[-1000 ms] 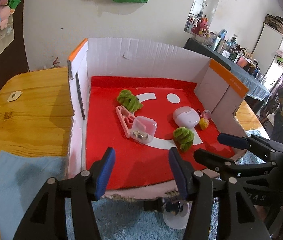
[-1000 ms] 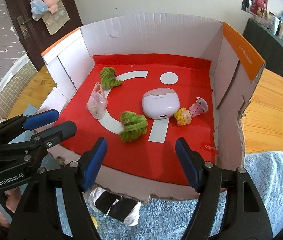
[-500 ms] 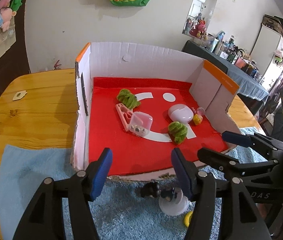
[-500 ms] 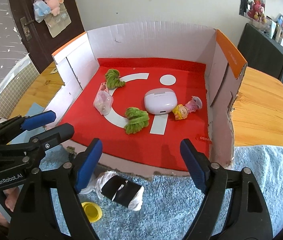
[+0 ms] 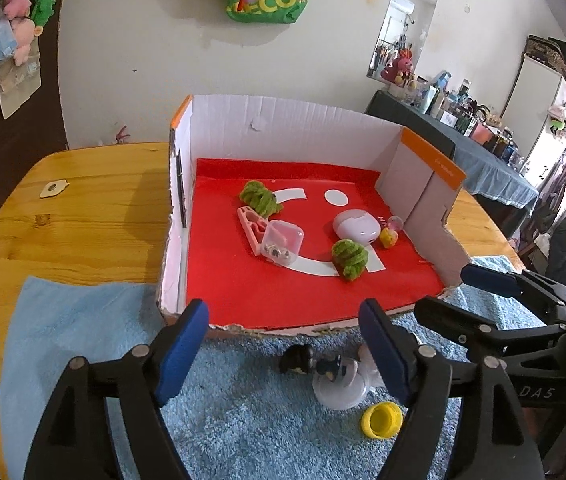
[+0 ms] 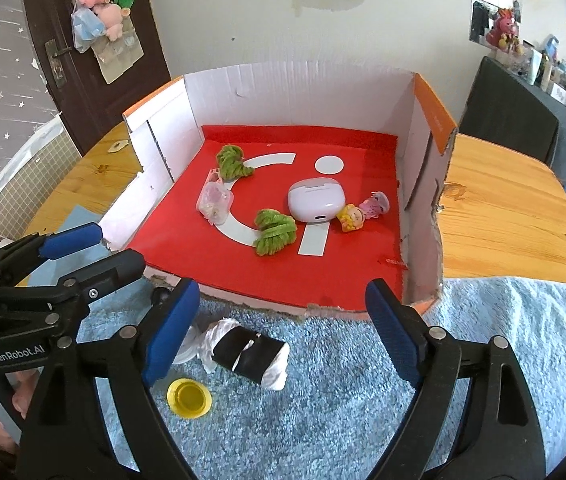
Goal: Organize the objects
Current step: 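Withdraw both grippers from the box back over the towel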
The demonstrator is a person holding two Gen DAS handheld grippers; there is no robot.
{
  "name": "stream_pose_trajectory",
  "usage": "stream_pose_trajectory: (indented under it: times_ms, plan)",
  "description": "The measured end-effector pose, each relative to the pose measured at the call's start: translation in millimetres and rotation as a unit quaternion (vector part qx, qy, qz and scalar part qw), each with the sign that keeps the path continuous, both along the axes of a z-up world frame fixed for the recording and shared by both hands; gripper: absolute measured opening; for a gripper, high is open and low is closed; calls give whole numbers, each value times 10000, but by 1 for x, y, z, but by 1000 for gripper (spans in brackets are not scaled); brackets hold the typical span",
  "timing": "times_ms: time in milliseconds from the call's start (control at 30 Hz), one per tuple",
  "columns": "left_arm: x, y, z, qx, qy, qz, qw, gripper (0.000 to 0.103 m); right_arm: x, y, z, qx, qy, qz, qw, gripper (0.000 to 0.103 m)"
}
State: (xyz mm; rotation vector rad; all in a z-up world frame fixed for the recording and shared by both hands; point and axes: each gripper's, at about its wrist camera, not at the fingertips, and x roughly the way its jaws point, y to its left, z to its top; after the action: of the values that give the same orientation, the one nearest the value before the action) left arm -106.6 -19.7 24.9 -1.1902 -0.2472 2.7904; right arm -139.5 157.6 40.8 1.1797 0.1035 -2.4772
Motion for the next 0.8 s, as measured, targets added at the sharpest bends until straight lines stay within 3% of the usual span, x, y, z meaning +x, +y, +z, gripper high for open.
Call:
stream_pose_trajectory:
  times_ms: [467,800]
  plan:
    - [21,1,2,-10,83,52,10000,84,24,6,1,20,90,-54,9999,90]
    - [38,5,-17,-49,-56,11,10000,84,40,11,-16,54,-3,-89,9999,91]
